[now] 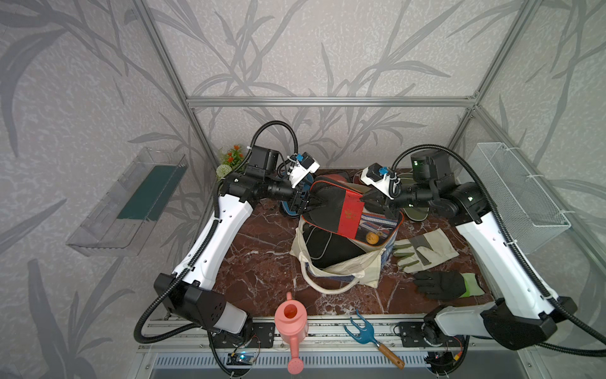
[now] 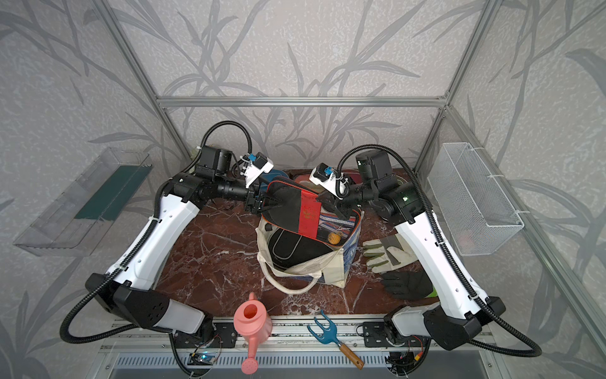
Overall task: Remove the ping pong set from the canvas bag
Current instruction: Pick up the ping pong set from the canvas bag.
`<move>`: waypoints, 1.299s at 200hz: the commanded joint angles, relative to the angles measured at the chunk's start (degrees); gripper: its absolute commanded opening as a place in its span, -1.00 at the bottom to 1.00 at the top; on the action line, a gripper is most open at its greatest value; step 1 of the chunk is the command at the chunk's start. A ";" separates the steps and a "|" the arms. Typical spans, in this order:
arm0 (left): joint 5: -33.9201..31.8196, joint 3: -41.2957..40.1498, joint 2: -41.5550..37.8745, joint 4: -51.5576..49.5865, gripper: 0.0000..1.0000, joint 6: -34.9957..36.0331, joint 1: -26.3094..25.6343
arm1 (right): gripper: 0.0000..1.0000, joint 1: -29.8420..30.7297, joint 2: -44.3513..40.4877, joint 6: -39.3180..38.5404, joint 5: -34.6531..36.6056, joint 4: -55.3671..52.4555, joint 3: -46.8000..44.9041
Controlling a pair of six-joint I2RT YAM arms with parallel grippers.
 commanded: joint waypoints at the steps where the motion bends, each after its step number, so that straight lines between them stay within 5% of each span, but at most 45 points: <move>1: 6.23 1.26 0.22 -1.21 0.24 1.11 -0.11 | -1.00 -0.33 -0.44 1.63 -4.72 7.88 2.59; 53: 7.39 1.36 -0.27 -1.24 -0.99 1.39 0.06 | -1.00 -0.26 -0.61 2.34 -5.15 8.26 0.92; 71: 7.38 2.03 -0.35 -2.11 -1.00 2.18 0.17 | -1.00 -0.44 -0.22 1.26 -3.97 5.00 1.38; 81: 7.46 2.73 -0.20 -2.76 -1.00 2.90 0.24 | -0.65 -0.74 0.62 -0.05 -3.96 1.42 2.72; 105: 7.56 5.45 1.01 -6.14 -1.00 5.13 0.24 | 0.67 -2.08 2.86 -1.39 -4.13 -5.90 7.32; 121: 7.32 7.37 2.15 -9.09 -1.00 6.72 0.20 | 1.00 -2.45 3.90 -1.91 -4.25 -7.77 9.55; 161: 7.11 9.80 4.29 -12.44 -1.00 8.66 -0.44 | 0.98 -2.13 12.03 -3.16 -10.10 -14.68 18.21; 241: 6.39 11.92 4.84 -13.30 -1.00 10.61 -1.78 | 1.00 -0.35 22.54 -3.44 -19.86 -17.62 17.00; 260: 5.44 11.32 4.24 -11.01 -1.00 9.53 -1.76 | 0.75 1.47 22.68 -3.91 -20.72 -18.18 14.52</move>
